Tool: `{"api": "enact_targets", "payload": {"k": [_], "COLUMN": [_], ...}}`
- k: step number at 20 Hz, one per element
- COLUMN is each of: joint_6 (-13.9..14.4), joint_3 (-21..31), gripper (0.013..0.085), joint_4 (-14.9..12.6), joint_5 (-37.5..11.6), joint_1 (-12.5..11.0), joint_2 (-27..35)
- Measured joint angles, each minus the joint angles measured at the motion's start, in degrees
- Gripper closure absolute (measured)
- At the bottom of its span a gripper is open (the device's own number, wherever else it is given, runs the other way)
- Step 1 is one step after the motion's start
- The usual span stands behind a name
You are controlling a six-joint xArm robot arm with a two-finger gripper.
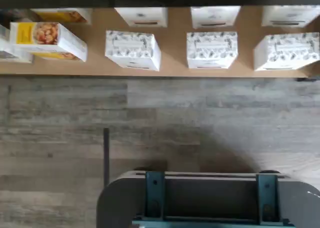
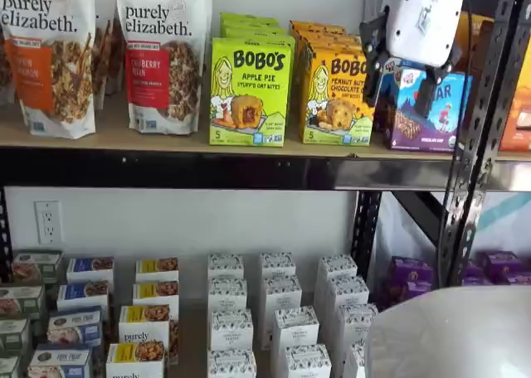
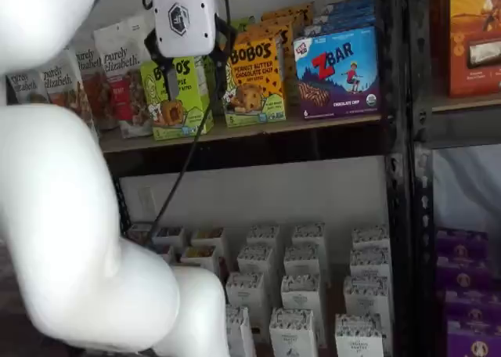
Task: Pick up the orange box on the top shelf, the fifth box from the left
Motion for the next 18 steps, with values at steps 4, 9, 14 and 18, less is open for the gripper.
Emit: {"api": "enact_targets", "payload": {"k": [4,9,14,18], "joint_6": [0.7,1.7,3.5,5.2], "joint_3": [0.2,0.1,-0.1,-1.7], "gripper": [0.0130,0.0130,0.0130,0.0130], "joint_4": [-0.5,-1.1,-2.0,-4.0], "joint_5": [-0.3,-0.5,-2.3,-4.0], "joint_1": [0.8,2.1,4.3,6.7], "joint_2": [0.0,0.6,1.8,3.8]}}
